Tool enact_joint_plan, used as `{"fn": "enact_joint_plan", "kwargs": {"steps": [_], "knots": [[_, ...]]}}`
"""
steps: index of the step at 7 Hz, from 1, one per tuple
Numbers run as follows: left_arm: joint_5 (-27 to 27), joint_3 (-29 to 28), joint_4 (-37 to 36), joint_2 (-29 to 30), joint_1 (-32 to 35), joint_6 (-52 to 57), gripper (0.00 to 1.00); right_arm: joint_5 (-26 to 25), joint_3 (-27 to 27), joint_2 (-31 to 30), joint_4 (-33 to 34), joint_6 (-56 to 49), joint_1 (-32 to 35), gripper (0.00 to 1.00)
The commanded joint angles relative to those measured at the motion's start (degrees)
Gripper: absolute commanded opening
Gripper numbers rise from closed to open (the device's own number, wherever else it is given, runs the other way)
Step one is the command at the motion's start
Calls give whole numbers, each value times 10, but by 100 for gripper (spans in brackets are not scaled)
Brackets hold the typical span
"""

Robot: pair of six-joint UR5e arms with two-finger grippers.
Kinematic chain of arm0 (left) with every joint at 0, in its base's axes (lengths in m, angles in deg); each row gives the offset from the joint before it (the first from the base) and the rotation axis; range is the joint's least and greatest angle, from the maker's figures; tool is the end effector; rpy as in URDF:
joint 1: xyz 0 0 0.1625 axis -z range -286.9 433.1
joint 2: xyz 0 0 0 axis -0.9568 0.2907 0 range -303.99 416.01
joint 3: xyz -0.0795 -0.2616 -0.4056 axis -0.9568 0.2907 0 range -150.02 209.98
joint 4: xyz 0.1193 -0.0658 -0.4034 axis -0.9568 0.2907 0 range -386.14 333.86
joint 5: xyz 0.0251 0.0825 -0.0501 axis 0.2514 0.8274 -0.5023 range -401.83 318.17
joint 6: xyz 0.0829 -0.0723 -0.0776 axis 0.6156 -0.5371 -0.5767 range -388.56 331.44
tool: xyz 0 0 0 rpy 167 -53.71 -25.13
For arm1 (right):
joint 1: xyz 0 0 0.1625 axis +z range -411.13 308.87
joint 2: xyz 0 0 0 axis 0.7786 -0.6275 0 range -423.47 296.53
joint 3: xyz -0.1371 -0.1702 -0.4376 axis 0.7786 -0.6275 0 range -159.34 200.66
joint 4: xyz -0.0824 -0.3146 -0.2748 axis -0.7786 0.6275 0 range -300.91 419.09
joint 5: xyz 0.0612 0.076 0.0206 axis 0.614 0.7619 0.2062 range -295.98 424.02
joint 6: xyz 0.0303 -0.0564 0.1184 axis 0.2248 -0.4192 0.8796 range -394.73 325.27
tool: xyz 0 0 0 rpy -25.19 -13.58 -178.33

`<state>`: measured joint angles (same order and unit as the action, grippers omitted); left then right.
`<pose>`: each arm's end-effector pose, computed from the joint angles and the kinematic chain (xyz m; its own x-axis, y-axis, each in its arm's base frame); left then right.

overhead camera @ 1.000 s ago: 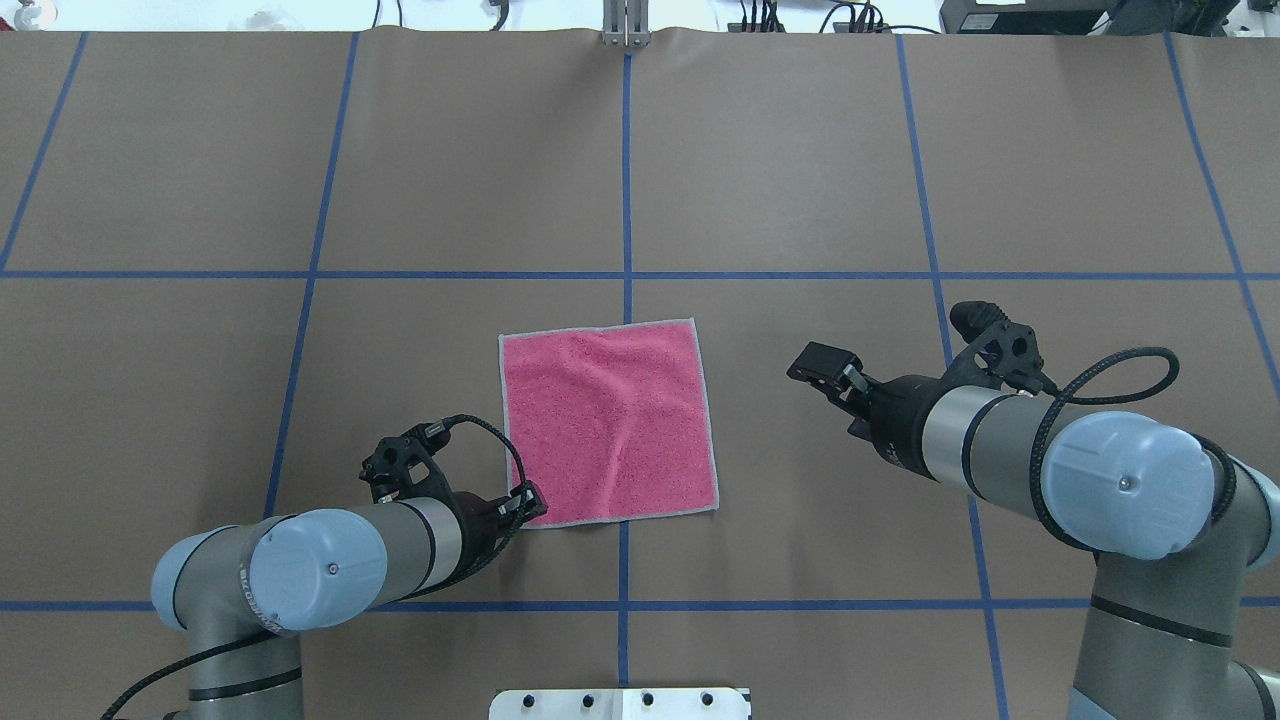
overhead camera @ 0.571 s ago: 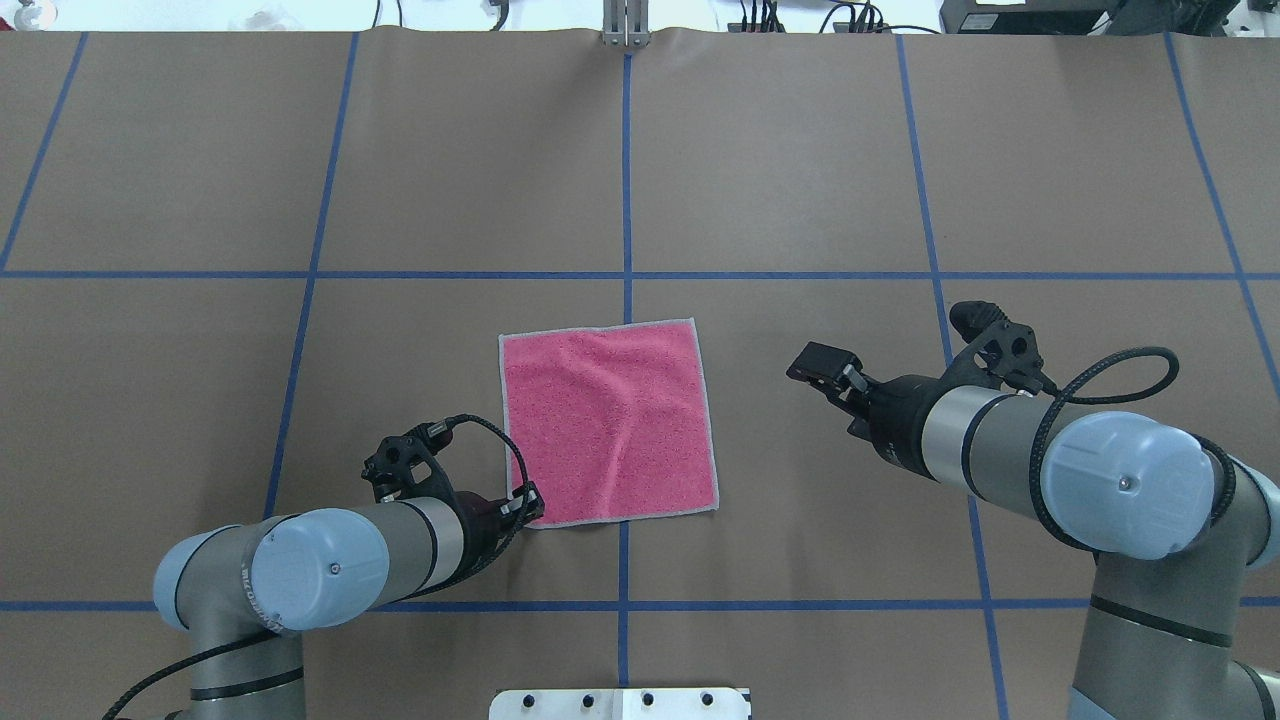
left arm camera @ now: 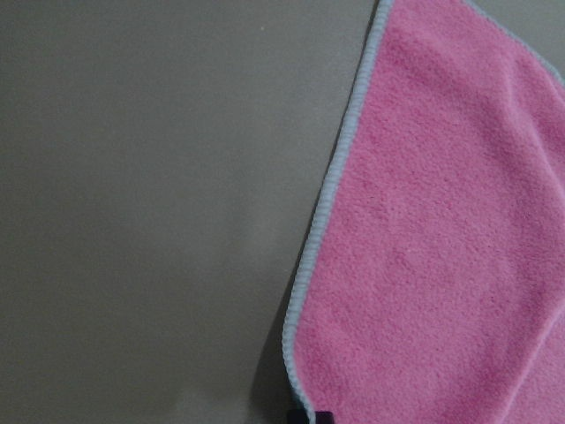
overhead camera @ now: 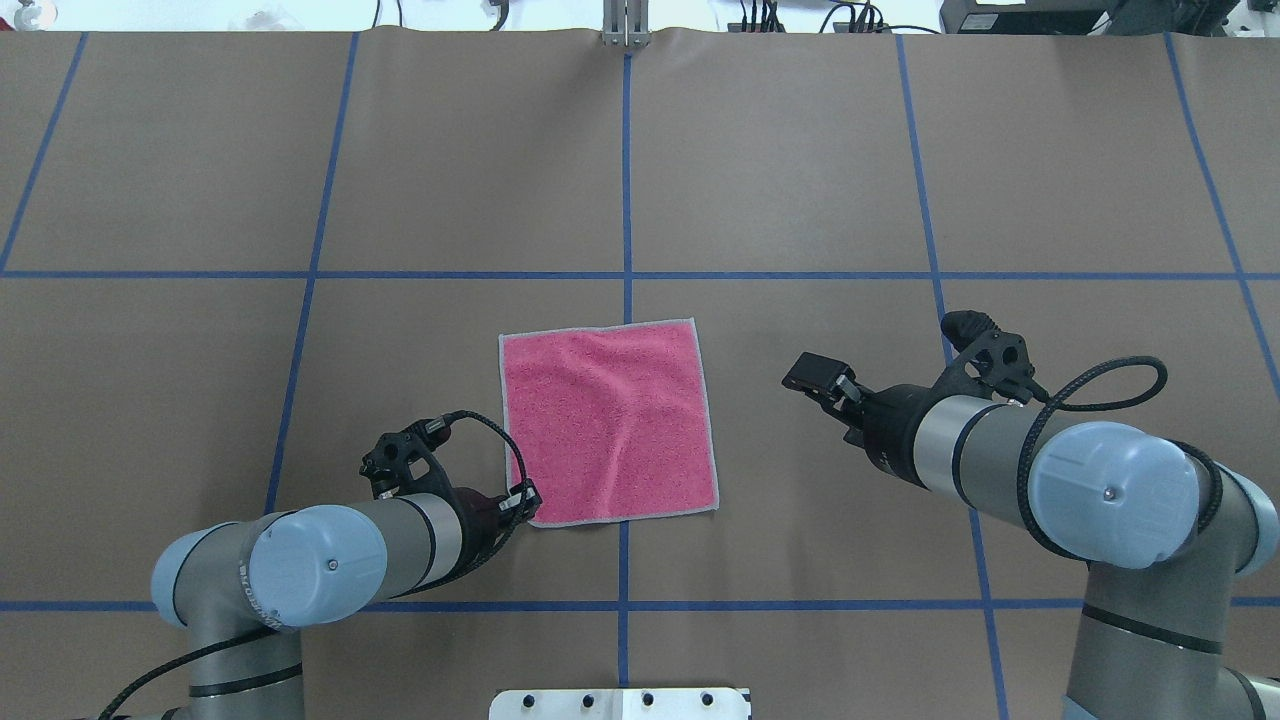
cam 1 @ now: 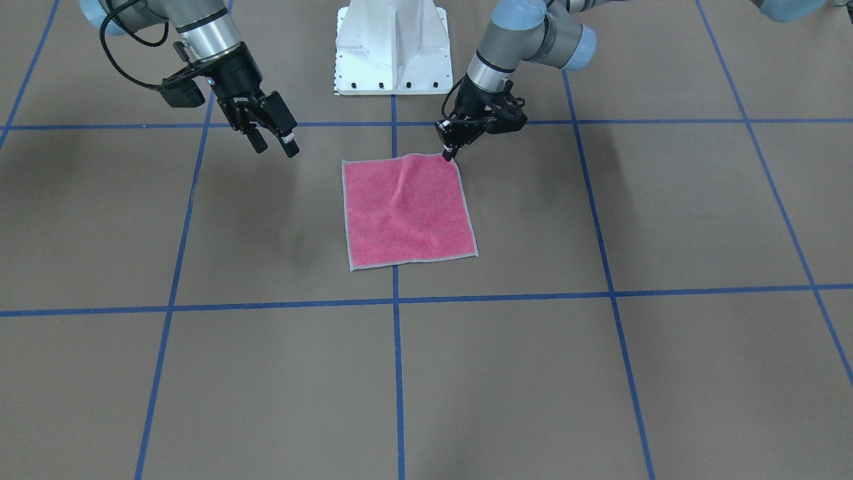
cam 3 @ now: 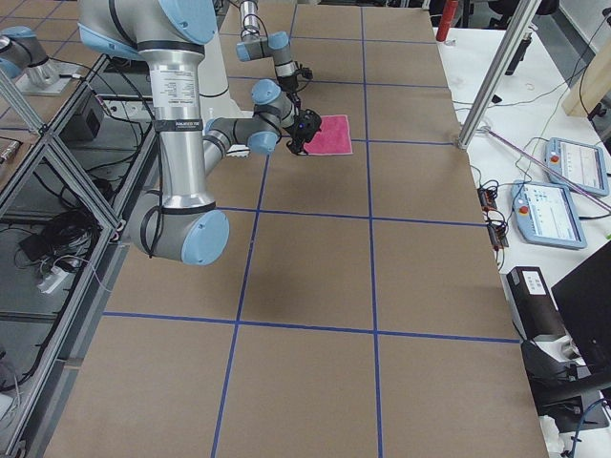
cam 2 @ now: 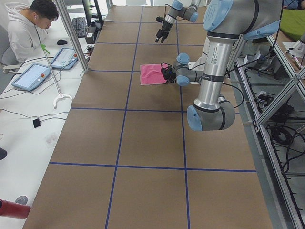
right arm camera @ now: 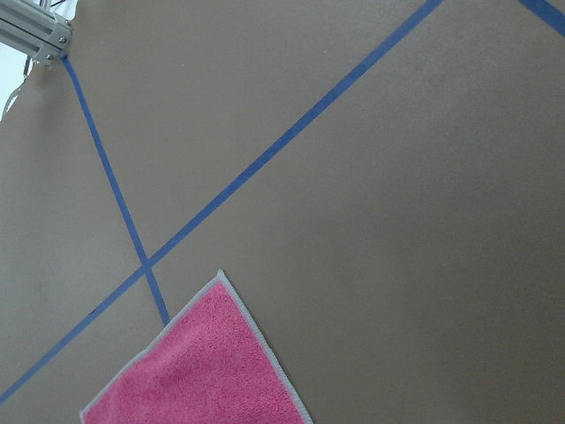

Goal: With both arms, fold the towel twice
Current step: 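Position the left gripper at one near corner while the right approaches the other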

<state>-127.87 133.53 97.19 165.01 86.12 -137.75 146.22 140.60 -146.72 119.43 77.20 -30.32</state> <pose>0.6142 -0.2883 0.3713 0.2820 -0.4018 -0.8713 0.4010 0.8743 -0.2734 -0.4545 -0.3349 0.3687 0.1730 0.4616 0.8701 -0.5743 0.7649 -0.2916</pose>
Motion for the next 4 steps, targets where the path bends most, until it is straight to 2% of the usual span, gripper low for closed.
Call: {"fn": "enact_joint_plan", "kwargs": {"steps": [1,4], "knots": [[1,1,1,0,2,0,0,-41,-48,47,6,4,-26,98],[1,2,1,0,2,0,0,-93,-118,128,43,55,-65,94]]}}
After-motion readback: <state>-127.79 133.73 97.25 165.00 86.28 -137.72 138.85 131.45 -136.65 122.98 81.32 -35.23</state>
